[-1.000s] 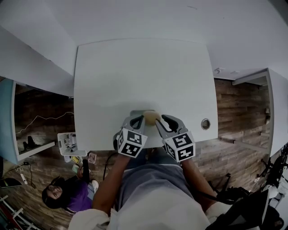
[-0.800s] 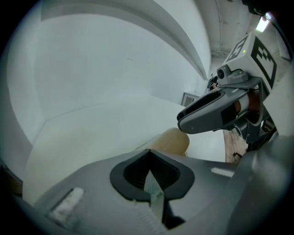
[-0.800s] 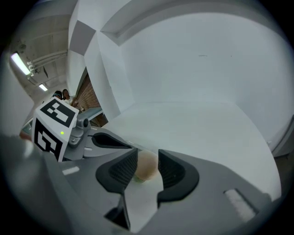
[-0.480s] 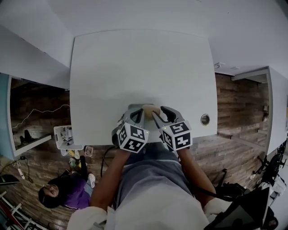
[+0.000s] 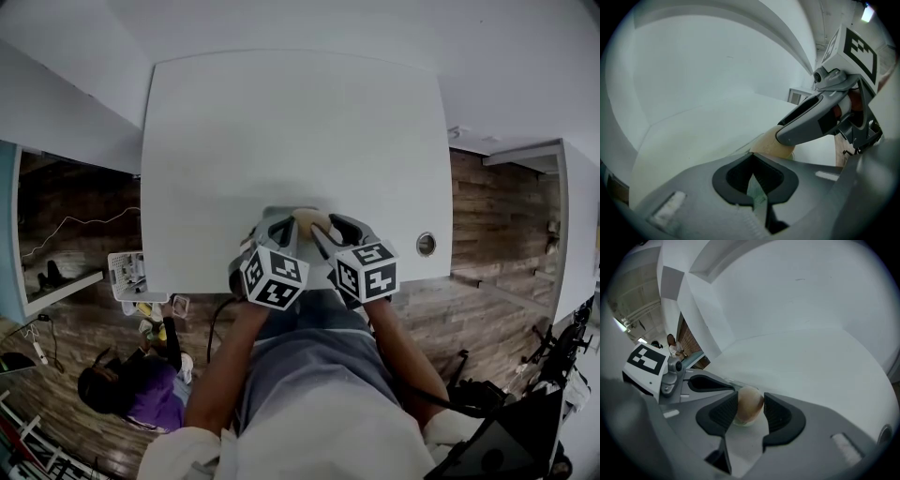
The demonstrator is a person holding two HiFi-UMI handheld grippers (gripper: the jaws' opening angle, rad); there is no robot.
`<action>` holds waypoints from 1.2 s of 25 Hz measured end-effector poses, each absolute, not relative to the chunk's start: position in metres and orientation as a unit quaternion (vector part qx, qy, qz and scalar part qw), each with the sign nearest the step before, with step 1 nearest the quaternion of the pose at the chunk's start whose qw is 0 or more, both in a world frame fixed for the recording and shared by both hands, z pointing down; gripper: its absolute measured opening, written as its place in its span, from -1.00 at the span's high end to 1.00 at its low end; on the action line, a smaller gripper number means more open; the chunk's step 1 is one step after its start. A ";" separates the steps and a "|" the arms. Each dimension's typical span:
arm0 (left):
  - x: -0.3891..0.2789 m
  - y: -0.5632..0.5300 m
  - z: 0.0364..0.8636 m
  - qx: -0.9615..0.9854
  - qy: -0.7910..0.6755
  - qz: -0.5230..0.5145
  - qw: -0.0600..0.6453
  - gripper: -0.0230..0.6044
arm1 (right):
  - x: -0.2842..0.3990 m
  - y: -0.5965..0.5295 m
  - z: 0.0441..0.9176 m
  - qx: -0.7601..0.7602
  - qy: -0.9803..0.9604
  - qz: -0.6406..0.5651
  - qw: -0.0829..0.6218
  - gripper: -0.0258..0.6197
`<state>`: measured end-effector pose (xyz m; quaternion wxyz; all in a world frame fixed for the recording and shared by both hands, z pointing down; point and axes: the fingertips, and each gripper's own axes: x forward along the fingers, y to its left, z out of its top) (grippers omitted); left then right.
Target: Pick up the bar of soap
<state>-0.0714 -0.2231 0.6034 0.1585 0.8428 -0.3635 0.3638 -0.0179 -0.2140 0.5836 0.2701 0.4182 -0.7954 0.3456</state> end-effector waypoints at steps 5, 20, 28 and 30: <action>-0.071 -0.224 0.605 0.841 -0.364 0.370 0.152 0.92 | -0.019 -0.212 0.589 0.410 -0.787 0.388 0.248 0.35; -0.072 -0.225 0.605 0.839 -0.372 0.369 0.148 0.92 | -0.027 -0.209 0.584 0.396 -0.796 0.396 0.230 0.41; -0.072 -0.224 0.605 0.839 -0.371 0.369 0.152 0.92 | -0.035 -0.213 0.586 0.373 -0.792 0.438 0.204 0.45; -0.072 -0.224 0.606 0.839 -0.370 0.370 0.152 0.92 | -0.037 -0.214 0.586 0.369 -0.792 0.443 0.200 0.47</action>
